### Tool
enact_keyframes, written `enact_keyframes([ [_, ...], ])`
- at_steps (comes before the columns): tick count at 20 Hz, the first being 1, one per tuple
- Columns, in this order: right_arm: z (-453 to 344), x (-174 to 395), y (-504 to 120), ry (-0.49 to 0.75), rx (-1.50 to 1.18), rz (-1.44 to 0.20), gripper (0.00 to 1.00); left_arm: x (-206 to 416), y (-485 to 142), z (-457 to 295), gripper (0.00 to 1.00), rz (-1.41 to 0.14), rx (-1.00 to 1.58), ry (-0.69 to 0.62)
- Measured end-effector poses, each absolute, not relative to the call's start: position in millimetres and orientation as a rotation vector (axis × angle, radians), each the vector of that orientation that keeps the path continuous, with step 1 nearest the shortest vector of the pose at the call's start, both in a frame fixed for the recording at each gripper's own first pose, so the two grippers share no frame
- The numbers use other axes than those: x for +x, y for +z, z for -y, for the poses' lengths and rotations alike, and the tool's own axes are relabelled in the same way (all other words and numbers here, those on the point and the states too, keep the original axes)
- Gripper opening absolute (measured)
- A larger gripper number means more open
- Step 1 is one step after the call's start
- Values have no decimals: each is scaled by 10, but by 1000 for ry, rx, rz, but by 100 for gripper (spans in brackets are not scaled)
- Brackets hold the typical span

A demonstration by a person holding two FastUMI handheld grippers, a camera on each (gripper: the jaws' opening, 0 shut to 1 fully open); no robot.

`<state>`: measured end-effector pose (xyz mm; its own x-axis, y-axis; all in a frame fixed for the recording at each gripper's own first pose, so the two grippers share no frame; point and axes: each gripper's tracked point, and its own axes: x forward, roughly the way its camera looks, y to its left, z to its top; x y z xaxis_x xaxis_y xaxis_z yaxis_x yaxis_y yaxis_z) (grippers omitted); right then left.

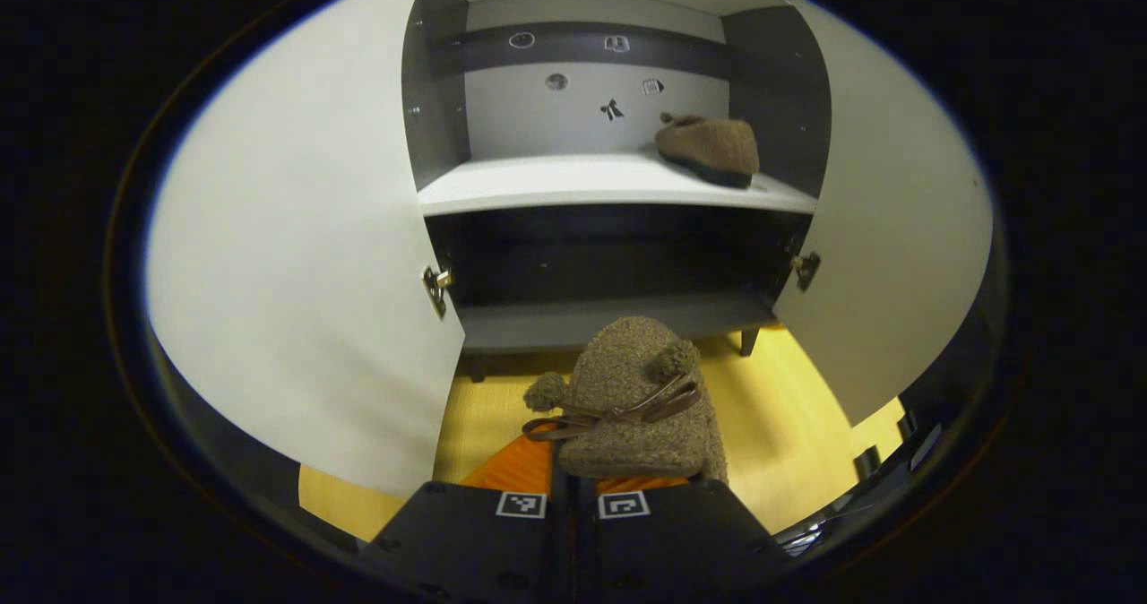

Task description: Grab one shoe with the right hand and put it into the shoe cabinet, grab the other shoe with the left hand and put it into the shoe cabinet; then close the right door with the right hand and the left door with the left hand.

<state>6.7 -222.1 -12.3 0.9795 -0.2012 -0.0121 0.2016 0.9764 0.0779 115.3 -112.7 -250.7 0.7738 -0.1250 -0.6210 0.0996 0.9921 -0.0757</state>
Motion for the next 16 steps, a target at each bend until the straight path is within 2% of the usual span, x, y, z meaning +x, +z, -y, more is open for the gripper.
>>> enact_keyframes([
  [2,2261,74,-163,-201,75,-8,97,1377,-2070,1130,7,-635,-50,-110],
  [3,2274,69,-188,-199,71,-13,94,1516,-1866,1127,7,-611,-53,-103],
  [4,2283,62,-203,-196,70,-17,98,1657,-1678,1131,7,-585,-55,-102],
  [6,2297,48,-231,-193,77,-25,97,1948,-1379,1108,7,-547,-52,-93],
  [7,2295,42,-252,-191,87,-28,94,2103,-1277,1087,6,-543,-51,-84],
  [8,2307,13,-278,-189,96,-32,97,2261,-1189,1058,6,-540,-46,-74],
  [16,2477,-50,-342,-203,112,-55,98,3526,-905,949,7,-552,-36,1],
])
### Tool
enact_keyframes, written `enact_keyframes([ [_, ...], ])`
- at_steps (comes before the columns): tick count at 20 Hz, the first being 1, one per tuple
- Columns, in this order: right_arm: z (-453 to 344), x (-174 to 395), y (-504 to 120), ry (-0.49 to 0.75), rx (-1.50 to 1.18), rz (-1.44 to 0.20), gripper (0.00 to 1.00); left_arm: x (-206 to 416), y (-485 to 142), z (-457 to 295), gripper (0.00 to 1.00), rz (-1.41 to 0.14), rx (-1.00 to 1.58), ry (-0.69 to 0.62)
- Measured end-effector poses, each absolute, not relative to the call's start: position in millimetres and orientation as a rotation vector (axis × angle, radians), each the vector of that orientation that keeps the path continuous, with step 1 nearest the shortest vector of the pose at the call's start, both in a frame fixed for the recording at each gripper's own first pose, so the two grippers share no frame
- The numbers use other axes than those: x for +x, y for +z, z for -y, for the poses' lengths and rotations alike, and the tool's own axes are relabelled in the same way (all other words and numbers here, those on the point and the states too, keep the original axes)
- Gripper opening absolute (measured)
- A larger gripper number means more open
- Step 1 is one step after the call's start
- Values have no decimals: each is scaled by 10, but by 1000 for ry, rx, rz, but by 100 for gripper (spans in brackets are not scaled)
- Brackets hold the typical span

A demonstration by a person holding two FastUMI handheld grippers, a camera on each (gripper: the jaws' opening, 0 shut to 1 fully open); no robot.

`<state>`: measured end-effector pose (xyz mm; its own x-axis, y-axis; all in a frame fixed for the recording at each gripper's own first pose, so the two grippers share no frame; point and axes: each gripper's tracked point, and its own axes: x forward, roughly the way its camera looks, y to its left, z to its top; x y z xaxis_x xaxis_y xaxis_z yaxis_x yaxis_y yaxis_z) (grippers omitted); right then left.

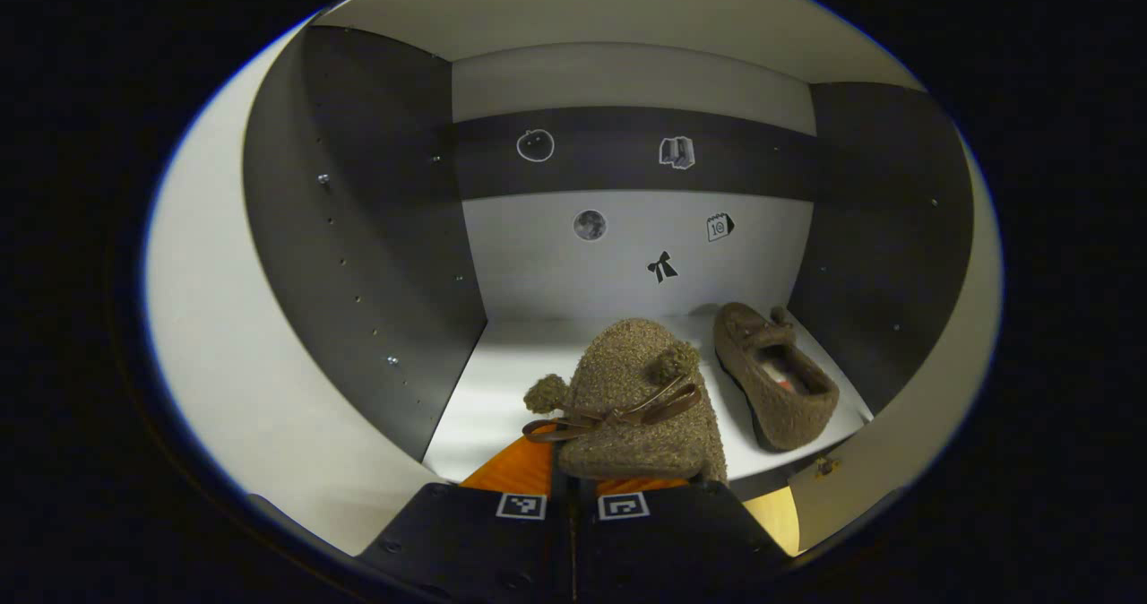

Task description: Grab one shoe with the right hand and put it into the shoe cabinet, grab the other shoe with the left hand and put it into the shoe cabinet; then close the right door with the right hand and the left door with the left hand.

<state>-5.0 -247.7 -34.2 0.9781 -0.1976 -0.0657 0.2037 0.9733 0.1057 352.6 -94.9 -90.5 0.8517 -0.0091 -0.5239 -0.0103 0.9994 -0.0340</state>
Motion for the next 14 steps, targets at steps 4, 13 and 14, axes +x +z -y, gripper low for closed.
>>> enact_keyframes([
  [4,2667,-73,-340,-236,111,-50,96,4136,-1001,993,6,-546,47,40],
  [13,2999,-94,-427,-307,108,-88,97,4758,-1583,1274,7,-652,163,42],
  [14,3020,-92,-426,-314,105,-90,97,4789,-1600,1286,7,-655,172,37],
])
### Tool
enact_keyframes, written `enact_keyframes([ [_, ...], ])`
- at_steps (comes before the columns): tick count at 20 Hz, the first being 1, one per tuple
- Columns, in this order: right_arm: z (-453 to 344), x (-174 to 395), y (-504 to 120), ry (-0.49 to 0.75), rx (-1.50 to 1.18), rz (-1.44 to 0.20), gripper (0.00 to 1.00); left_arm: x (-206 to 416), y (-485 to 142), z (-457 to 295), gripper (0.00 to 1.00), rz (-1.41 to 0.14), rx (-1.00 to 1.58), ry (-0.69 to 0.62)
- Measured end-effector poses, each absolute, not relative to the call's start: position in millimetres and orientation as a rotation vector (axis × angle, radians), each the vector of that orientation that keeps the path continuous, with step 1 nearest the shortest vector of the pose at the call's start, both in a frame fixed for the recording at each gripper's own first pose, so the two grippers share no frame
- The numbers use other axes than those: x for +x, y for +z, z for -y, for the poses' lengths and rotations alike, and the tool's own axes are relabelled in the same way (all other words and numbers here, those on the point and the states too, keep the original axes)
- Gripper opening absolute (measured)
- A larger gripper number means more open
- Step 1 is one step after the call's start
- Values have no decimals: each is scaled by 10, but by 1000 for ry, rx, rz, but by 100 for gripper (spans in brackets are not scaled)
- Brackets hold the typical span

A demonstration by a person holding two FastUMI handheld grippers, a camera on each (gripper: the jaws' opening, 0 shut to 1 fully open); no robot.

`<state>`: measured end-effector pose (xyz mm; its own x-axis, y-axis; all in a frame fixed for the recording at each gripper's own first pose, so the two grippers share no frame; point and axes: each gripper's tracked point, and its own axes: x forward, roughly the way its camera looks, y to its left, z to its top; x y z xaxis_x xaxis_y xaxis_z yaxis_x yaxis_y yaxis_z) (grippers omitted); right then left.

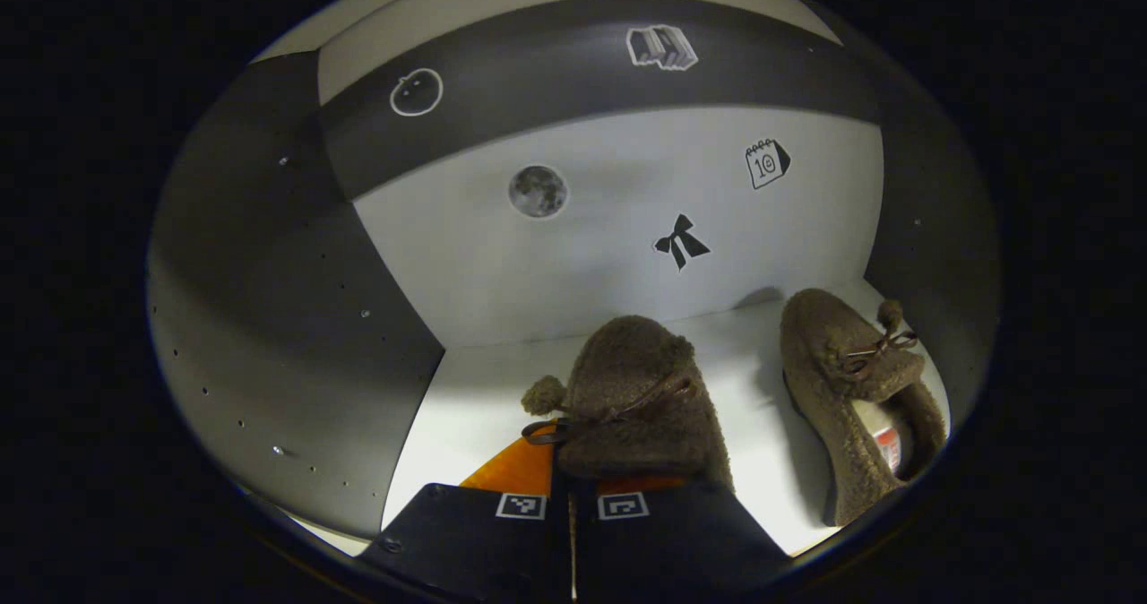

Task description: Grab one shoe with the right hand and put it into the shoe cabinet, grab the other shoe with the left hand and put it into the shoe cabinet; then close the right door with the right hand and the left door with the left hand.

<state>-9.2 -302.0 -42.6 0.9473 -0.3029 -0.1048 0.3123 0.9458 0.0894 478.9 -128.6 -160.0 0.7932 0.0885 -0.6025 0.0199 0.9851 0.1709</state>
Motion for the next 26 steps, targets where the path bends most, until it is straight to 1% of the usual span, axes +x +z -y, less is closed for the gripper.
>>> enact_keyframes([
  [5,3052,-75,-430,-325,119,-96,97,4780,-1693,1268,8,-684,204,48],
  [6,3047,-70,-429,-325,122,-95,97,4769,-1671,1266,14,-677,213,43],
  [7,3042,-76,-430,-326,126,-94,97,4740,-1650,1275,10,-675,221,36],
  [9,3021,-87,-435,-326,130,-95,97,4680,-1589,1242,22,-665,237,41],
  [10,3009,-88,-436,-324,131,-96,97,4659,-1560,1243,36,-658,237,38],
  [11,2996,-99,-432,-321,134,-95,97,4615,-1529,1237,41,-650,234,33],
  [12,2978,-103,-431,-318,137,-94,97,4564,-1504,1223,50,-644,228,29],
  [14,2968,-111,-421,-318,140,-91,97,4467,-1425,1236,59,-612,194,7],
  [15,2961,-116,-420,-316,142,-92,97,4406,-1396,1261,61,-603,171,-9],
  [16,2950,-115,-419,-315,143,-94,97,4335,-1352,1259,68,-584,155,-9],
  [17,2940,-115,-410,-313,143,-94,98,4293,-1293,1232,72,-556,153,-4],
  [18,2917,-104,-404,-307,145,-93,98,4224,-1240,1223,88,-530,155,-5],
  [21,2894,-82,-359,-295,132,-87,98,3996,-1062,1220,89,-457,125,-9],
  [26,2893,98,-187,-274,138,-66,98,3428,-521,1268,89,-309,-3,-41],
])
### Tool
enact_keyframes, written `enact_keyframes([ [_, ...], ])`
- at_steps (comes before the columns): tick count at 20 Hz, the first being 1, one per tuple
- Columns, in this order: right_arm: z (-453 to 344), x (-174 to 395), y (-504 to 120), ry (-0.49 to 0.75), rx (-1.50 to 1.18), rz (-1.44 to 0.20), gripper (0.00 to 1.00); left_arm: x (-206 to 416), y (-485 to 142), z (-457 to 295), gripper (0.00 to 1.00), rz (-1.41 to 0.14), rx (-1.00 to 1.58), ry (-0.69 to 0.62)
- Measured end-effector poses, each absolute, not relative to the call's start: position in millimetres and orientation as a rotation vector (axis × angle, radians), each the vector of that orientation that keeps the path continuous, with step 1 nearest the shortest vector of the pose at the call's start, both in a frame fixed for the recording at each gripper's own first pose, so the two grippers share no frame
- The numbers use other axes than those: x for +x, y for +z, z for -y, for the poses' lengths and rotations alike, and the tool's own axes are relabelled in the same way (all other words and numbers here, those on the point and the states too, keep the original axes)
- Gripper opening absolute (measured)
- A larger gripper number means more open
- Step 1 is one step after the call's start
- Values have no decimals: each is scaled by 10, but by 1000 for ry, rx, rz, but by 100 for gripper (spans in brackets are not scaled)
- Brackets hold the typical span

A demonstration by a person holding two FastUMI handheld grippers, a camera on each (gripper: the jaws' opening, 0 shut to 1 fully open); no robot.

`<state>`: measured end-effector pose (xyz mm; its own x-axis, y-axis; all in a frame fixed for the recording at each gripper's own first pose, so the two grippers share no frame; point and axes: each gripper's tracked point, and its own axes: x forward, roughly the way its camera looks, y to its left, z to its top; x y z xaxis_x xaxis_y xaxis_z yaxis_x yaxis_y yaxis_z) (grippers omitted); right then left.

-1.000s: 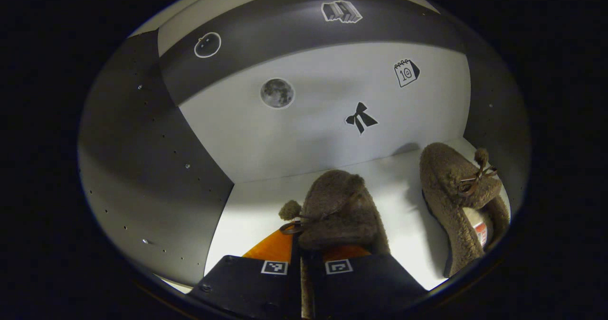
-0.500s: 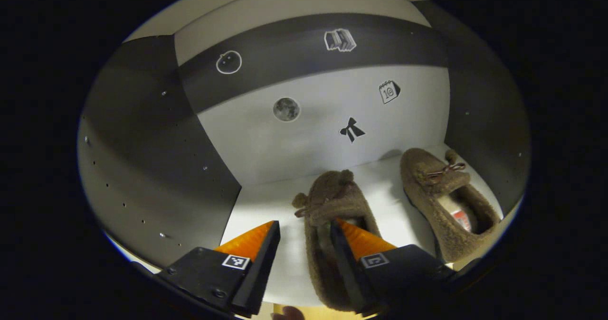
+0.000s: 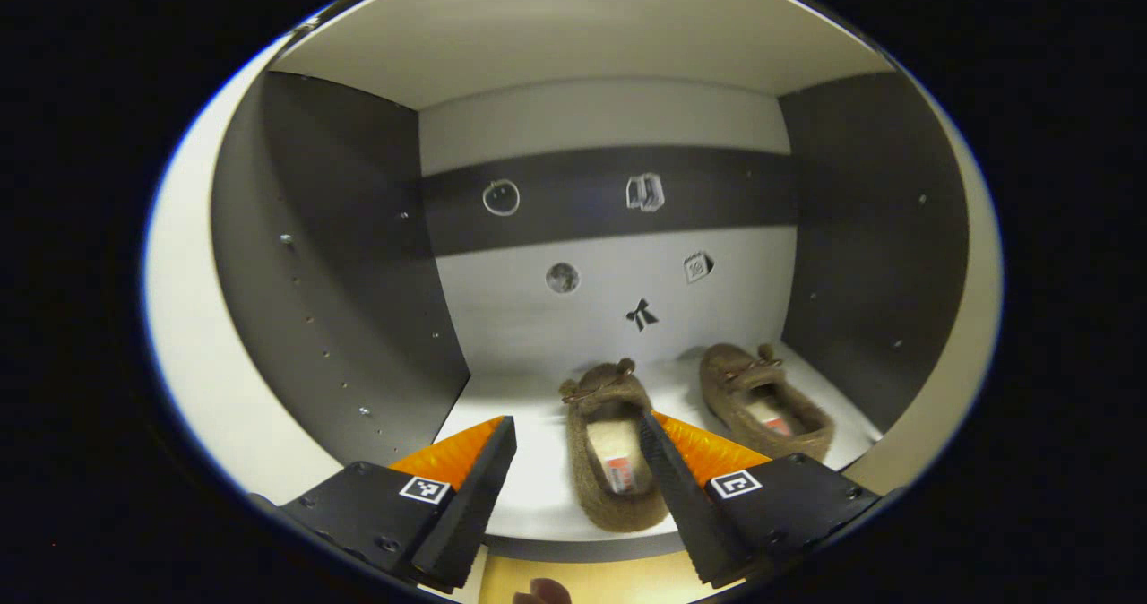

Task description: Grab one shoe with the right hand and put it into the shoe cabinet, grab the other shoe with the left hand and put it into the shoe cabinet; then close the right door with the right hand and the left door with the left hand.

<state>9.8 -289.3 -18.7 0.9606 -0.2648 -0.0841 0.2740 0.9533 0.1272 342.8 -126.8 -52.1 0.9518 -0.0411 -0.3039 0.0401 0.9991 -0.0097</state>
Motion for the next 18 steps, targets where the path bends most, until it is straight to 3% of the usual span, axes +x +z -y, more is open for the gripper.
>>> enact_keyframes([
  [7,2988,474,-45,-254,149,-38,98,2288,184,1178,93,-97,-2,-39],
  [18,2850,719,-95,-221,116,-37,97,675,36,753,95,-77,25,-64],
])
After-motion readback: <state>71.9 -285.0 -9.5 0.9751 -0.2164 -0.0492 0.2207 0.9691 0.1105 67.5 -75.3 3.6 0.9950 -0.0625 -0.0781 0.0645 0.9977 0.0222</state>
